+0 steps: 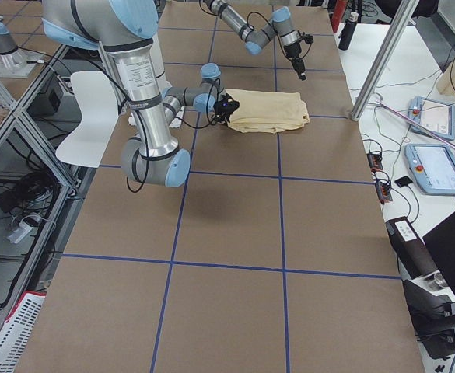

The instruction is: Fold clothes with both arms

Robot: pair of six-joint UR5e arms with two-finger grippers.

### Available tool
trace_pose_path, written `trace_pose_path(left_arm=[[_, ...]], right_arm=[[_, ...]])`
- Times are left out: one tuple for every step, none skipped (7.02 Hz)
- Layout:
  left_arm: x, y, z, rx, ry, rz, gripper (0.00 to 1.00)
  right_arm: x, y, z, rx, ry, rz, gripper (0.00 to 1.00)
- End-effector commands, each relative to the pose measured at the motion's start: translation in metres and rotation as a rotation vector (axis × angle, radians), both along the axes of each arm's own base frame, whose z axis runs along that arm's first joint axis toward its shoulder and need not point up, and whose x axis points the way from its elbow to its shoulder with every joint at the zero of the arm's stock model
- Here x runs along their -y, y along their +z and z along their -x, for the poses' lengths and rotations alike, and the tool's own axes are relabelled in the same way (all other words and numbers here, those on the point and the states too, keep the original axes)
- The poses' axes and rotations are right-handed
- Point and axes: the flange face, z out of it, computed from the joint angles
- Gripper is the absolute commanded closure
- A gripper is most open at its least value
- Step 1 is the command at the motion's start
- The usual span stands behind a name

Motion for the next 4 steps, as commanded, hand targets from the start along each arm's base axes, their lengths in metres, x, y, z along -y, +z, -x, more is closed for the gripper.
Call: trace_pose_path(left_arm=[[-0.001,-0.003,0.001,-0.005,0.001,-0.003,0.47],[-0.003,-0.007,0.002,-0.013,0.001,-0.003,0.47],[-0.004,-0.013,0.005,-0.024,-0.002,-0.008,0.47],[-0.018,-0.005,0.018,-0.035,-0.001,-0.019,0.47]], right_arm=[[0.0,-0.004,-0.002,0.007,0.0,-0.002,1.0],[0.001,-0.009,-0.007,0.02,0.001,-0.003,1.0],[0.002,-0.017,-0.017,0.033,0.005,-0.007,1.0],[-0.006,-0.022,-0.029,0.005,-0.002,0.003,1.0]])
